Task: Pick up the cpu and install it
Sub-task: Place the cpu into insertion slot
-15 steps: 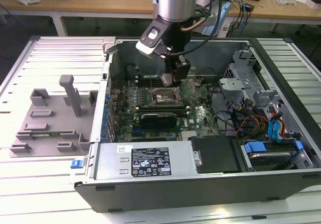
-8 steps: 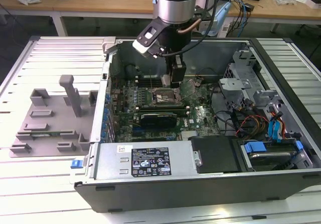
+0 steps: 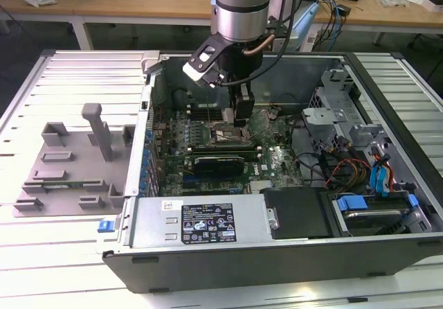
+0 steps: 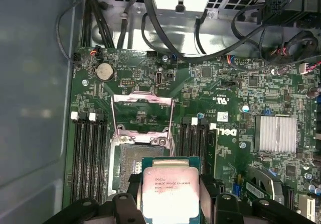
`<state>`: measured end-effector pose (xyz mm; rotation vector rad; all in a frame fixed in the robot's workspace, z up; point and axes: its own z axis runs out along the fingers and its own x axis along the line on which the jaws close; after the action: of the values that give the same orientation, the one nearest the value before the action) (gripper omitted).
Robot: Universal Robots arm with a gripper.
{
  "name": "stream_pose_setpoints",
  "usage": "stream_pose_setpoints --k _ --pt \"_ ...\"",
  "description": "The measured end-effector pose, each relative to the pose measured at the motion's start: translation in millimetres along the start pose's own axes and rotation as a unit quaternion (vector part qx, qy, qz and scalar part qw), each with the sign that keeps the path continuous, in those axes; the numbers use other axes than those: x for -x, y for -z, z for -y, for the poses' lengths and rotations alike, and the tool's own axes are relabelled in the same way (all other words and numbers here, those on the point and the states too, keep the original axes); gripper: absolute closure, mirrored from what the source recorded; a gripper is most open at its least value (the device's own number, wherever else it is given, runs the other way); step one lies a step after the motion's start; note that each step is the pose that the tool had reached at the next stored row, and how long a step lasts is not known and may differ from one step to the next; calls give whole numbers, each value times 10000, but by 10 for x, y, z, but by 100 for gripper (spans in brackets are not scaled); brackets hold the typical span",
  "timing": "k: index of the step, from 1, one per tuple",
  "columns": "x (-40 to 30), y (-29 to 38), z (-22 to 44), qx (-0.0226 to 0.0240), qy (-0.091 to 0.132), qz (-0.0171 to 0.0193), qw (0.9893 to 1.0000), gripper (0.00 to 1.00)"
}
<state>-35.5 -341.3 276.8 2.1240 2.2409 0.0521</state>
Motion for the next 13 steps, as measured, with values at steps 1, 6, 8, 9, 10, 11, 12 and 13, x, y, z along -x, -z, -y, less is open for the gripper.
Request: stream_pose_setpoints --k 1,6,8,9,10,11,12,13 --pt "0 -1 0 0 0 0 10000 46" --pt "-1 -35 3 1 0 -1 10000 46" --pt "-2 -90 8 5 0 0 10000 46" --pt "-2 -112 10 6 0 -1 10000 46" --pt "-5 -124 18 8 -2 -2 10000 46" --pt "-12 -135 24 8 0 -3 10000 46" --pt "-18 -146 28 9 -1 -3 10000 46" --pt "-36 -173 29 10 0 -4 10000 46"
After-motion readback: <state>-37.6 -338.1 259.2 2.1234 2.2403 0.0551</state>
